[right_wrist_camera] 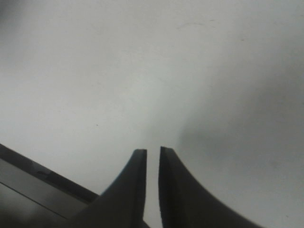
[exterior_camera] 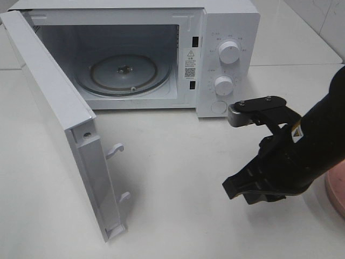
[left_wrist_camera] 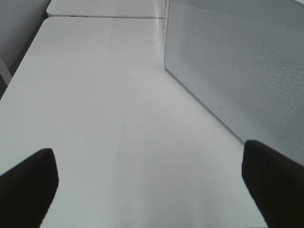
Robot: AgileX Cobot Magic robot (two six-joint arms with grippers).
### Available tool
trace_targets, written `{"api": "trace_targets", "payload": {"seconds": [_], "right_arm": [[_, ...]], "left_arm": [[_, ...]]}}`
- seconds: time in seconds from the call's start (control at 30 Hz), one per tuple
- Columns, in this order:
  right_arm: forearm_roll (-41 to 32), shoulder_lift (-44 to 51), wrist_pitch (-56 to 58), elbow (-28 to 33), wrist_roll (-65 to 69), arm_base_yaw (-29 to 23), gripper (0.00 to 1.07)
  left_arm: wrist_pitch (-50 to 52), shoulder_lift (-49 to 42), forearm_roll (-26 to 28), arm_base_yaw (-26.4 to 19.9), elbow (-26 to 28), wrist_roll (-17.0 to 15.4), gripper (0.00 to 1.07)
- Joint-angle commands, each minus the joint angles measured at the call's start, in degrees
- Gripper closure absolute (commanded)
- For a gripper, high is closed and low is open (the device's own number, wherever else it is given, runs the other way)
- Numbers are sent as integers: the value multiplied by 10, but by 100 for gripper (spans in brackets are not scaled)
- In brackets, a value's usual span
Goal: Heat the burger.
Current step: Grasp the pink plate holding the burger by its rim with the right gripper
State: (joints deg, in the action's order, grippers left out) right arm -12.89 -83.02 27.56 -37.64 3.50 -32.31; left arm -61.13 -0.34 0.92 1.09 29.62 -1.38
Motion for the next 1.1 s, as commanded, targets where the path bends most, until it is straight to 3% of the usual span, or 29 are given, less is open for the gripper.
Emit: {"api": "trace_targets", "payload": {"seconds": [0.03, 0.1, 0.13, 0.17, 0.2, 0.27, 0.3, 0.37, 0.47, 0.5, 0.53, 0.8, 1.1], "right_arm": [[26, 22, 35, 0, -7, 13, 85], [38, 46, 65, 0, -6, 31, 72], [38, 46, 65, 0, -6, 31, 72], [49, 64, 80, 0, -6, 45, 62], [49, 64, 80, 0, -6, 45, 62], [70, 87, 100, 0, -6, 65, 46], [70, 87, 100, 0, -6, 65, 46], [93, 111, 111, 0, -9, 96, 28], [96, 112, 111, 0, -10, 108, 25], [97, 113, 113, 0, -17, 133, 20], [99, 111, 115, 0, -28, 162, 19], [136, 95, 115, 0, -18, 242, 20], [174, 3, 58, 0, 16, 256, 21]], "left_arm": [[-1, -10, -2, -2, -1, 0, 9], [-1, -10, -2, -2, -1, 0, 9], [-1, -10, -2, -2, -1, 0, 9], [-1, -10, -2, -2, -1, 0, 9], [-1, -10, -2, -2, -1, 0, 9], [-1, -10, -2, -2, -1, 0, 9], [-1, -10, -2, -2, -1, 0, 9], [-1, -10, -2, -2, -1, 0, 9], [-1, -10, -2, -2, -1, 0, 9], [-1, -10, -2, -2, -1, 0, 9], [-1, -10, -2, -2, -1, 0, 9], [-1, -10, -2, -2, -1, 0, 9], [-1, -10, -2, -2, -1, 0, 9]]}}
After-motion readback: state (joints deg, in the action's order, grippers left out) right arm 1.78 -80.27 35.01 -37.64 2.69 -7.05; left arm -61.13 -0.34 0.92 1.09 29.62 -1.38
